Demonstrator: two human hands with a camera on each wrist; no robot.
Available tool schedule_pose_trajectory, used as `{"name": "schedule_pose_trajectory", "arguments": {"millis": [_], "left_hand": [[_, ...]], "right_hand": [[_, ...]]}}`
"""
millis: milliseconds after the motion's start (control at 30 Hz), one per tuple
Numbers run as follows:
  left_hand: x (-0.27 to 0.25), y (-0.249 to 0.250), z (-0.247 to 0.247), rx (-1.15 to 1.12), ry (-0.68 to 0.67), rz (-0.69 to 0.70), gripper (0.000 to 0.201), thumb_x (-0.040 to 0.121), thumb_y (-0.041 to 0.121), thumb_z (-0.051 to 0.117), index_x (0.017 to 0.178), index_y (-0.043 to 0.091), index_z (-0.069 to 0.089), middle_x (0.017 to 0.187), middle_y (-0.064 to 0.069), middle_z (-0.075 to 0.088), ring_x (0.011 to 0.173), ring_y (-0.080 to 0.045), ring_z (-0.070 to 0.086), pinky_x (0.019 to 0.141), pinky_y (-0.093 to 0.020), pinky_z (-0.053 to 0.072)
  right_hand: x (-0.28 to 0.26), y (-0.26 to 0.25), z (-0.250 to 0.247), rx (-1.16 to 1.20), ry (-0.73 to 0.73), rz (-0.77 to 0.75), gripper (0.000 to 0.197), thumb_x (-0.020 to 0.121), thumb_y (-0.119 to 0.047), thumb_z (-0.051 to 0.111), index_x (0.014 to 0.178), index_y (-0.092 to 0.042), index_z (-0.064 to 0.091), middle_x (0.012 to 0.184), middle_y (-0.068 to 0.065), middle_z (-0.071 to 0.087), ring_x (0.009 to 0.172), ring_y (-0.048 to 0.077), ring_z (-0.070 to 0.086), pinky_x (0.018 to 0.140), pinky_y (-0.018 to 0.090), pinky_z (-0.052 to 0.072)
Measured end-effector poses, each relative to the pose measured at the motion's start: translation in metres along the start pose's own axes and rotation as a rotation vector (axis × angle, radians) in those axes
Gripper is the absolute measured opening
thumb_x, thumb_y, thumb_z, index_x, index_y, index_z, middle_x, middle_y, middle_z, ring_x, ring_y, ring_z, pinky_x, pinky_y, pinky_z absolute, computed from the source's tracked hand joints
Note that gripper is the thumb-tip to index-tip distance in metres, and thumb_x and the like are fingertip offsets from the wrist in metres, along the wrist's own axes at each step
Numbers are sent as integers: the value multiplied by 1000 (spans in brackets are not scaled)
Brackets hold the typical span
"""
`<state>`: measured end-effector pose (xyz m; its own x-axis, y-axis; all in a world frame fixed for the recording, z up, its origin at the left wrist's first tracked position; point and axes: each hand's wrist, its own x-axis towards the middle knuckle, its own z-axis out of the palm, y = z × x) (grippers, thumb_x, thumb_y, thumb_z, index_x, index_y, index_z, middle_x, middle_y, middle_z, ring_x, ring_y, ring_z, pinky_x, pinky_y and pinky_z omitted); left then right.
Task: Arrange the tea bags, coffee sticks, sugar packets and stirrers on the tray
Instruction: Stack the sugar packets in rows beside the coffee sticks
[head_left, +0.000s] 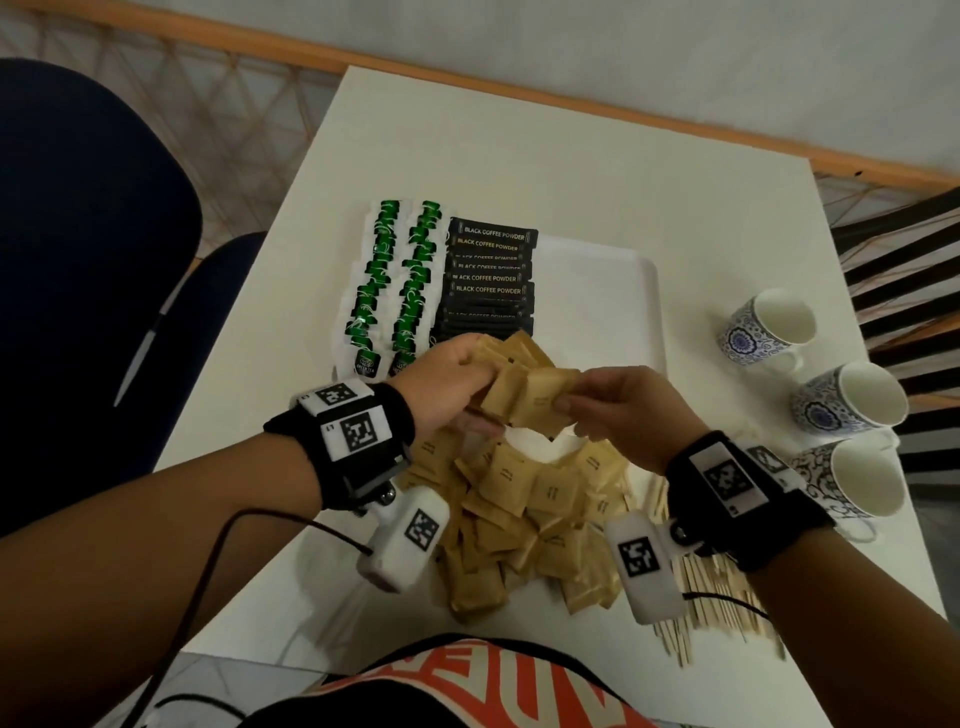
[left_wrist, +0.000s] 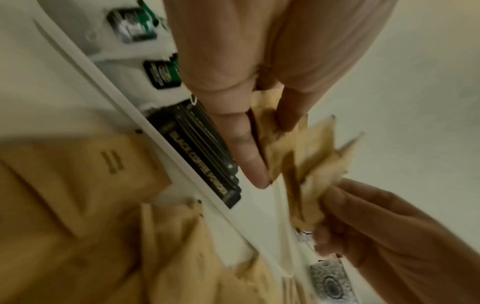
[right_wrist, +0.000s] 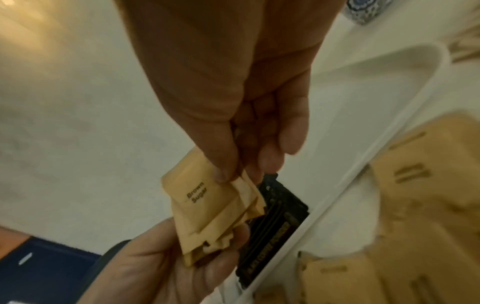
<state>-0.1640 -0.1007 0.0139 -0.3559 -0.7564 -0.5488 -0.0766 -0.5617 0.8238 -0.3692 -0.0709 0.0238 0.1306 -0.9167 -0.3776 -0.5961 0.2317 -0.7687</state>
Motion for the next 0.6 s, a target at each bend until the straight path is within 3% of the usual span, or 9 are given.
{"name": "schedule_pose_trajectory", "arguments": {"millis": [67,167,267,367,467,600], "left_hand": [[1,7,9,-96,-28,-42,23,100,24,43,116,15,57,114,-15,65,98,-32,68,75,-45,59],[2,12,13,-195,-77,-84,32,99,36,44,118,13,57,112,-14,67,99,-32,68,77,-45,58],[6,11,13,-159,-86,-48,18,95,15,55,112,15,53,108,-15,64,94,-31,68,77,-43,59],[12,11,13,-200,-64,-46,26,91,7,59,115,16,51,108,-11,64,89,-28,69,70,-39,60],[16,12,10,-245,-64,-51,28,89,9,62,114,16,52,104,-10,66,87,-27,70,67,-37,60],[24,12,7,-292,-55,-61,29,92,12,58,120,12,51,110,-16,66,90,-28,69,71,-41,60]], "right_hand": [[7,-2,-1,69,-15,56,11,85,-20,68,76,-16,72,68,6,68,65,19,60,75,39,55],[12,-4,-1,189,-44,116,12,85,-17,69,74,-12,70,69,11,67,66,21,62,74,39,56],[13,-6,-2,321,-39,146,10,85,-12,69,84,-4,64,68,11,66,58,17,62,62,29,55],[17,-7,2,435,49,124,15,85,-10,69,95,-8,58,65,10,66,54,18,62,56,30,52],[21,-7,5,474,117,92,12,85,-13,69,89,-13,58,64,7,65,57,24,62,59,34,51],[30,-9,0,544,141,109,11,84,-14,70,79,-11,60,70,5,67,61,22,64,57,30,51]]}}
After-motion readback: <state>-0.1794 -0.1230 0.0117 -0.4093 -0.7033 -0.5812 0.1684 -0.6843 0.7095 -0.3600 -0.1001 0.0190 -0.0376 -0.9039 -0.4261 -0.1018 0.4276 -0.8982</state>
